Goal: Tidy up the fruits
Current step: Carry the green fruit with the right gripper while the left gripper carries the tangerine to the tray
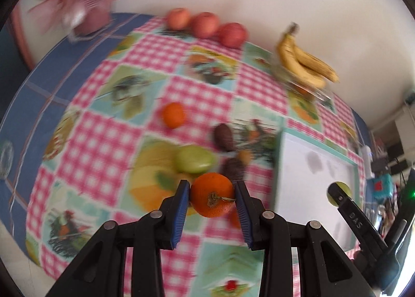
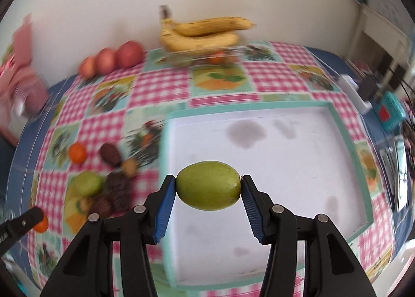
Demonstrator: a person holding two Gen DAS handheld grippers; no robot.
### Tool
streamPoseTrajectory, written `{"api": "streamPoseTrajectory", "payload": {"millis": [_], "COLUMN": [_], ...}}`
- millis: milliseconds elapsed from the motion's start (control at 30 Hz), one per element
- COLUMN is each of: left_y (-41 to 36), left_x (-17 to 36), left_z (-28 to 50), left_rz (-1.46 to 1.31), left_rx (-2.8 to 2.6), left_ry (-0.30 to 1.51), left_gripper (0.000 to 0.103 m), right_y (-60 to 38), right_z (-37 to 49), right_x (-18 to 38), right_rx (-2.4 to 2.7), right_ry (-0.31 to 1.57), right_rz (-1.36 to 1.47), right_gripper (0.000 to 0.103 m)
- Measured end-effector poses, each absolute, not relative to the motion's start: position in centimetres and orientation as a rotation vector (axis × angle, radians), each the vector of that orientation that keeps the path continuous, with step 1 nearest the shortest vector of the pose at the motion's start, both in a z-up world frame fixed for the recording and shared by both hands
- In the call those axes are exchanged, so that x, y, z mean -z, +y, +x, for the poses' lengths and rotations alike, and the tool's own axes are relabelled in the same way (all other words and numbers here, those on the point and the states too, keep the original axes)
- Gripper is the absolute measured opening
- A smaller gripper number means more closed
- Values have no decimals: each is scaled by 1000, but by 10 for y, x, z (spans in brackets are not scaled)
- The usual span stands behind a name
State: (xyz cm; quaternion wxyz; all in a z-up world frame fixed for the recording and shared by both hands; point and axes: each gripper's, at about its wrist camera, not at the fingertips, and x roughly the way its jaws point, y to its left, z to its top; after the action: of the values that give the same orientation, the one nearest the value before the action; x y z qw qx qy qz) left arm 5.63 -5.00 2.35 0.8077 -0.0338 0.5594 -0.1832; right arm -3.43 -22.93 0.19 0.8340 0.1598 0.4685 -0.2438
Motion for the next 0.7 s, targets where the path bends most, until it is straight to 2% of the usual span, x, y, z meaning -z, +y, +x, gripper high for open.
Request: {"api": "streamPoseTrajectory", "payload": {"millis": [367, 700], "left_y": [-159, -211], "left_x": [-15, 21], "left_z": [51, 50], "left_rz": [59, 135], "left_rx": [556, 638], "left_ry": [1175, 1209], "left_gripper": [38, 38], "right_y": [-315, -354], "right_z": [-58, -66], "right_x": [1, 14], "right_rx": [649, 715], "right_ry": [964, 980], "right_rz": [513, 573], "right_gripper": [53, 53]}}
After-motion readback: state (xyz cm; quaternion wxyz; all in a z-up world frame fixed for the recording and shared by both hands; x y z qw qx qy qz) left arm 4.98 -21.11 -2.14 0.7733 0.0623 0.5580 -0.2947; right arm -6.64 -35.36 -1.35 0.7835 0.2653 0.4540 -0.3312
